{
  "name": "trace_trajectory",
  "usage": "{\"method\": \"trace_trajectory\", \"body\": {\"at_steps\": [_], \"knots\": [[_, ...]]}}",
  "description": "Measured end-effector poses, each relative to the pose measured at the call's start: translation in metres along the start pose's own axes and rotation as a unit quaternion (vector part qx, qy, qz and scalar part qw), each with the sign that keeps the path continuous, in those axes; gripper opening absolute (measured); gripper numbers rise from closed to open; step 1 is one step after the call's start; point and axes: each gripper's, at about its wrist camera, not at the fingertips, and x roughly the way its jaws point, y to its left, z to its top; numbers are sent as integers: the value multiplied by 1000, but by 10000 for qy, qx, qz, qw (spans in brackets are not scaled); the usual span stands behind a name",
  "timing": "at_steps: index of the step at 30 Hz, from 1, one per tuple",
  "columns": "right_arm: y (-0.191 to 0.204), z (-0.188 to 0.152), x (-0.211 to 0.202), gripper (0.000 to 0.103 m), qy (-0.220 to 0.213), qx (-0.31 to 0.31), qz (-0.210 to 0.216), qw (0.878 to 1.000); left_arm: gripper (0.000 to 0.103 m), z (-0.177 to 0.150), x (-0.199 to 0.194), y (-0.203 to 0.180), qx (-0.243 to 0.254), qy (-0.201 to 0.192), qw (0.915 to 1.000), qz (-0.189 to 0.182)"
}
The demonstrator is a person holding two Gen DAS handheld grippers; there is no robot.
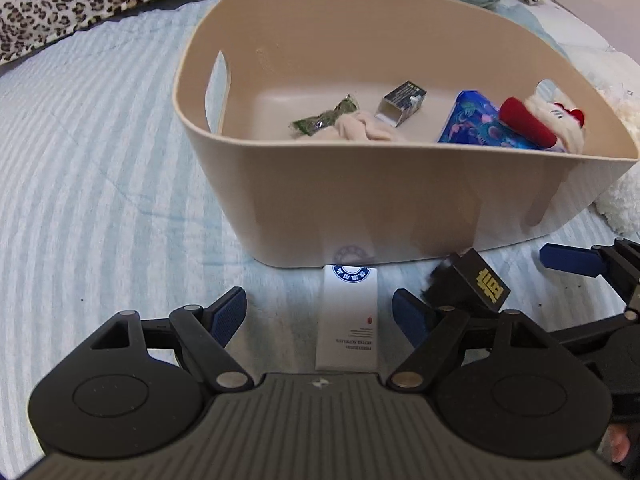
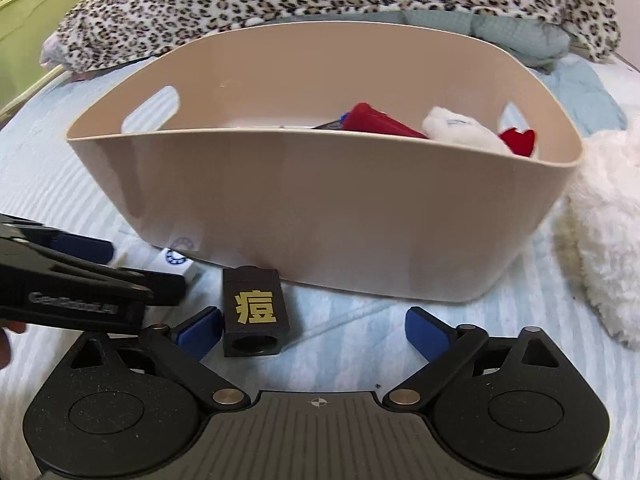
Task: Organize objects
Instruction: 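Grasp the black gold-lettered box with the right tool while the left tool grasps the white box, then carry both boxes over the basket and open both tools to drop them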
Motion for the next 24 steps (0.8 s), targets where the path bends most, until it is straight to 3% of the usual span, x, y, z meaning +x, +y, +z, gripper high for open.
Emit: {"method": "trace_trajectory", "body": {"at_steps": [5, 8, 10, 13, 24], "knots": [[-2, -1, 9, 84, 142, -22, 304, 9994, 76, -1, 10, -2, 171, 94, 9995, 248], [7, 2, 10, 67, 66, -259, 353, 9990, 58, -2, 8, -1, 301, 88, 9992, 250], [10, 2, 7, 51, 18, -311, 440, 9985, 38, -3, 6, -2, 438, 89, 9988, 222], [14, 3, 3, 32, 58, -358, 613, 9975, 33, -5, 3, -6, 580, 85, 9981, 203], [17, 1, -26, 29, 40, -359, 623, 9974, 32, -9, -32, -8, 540, -104, 9982, 237]]}}
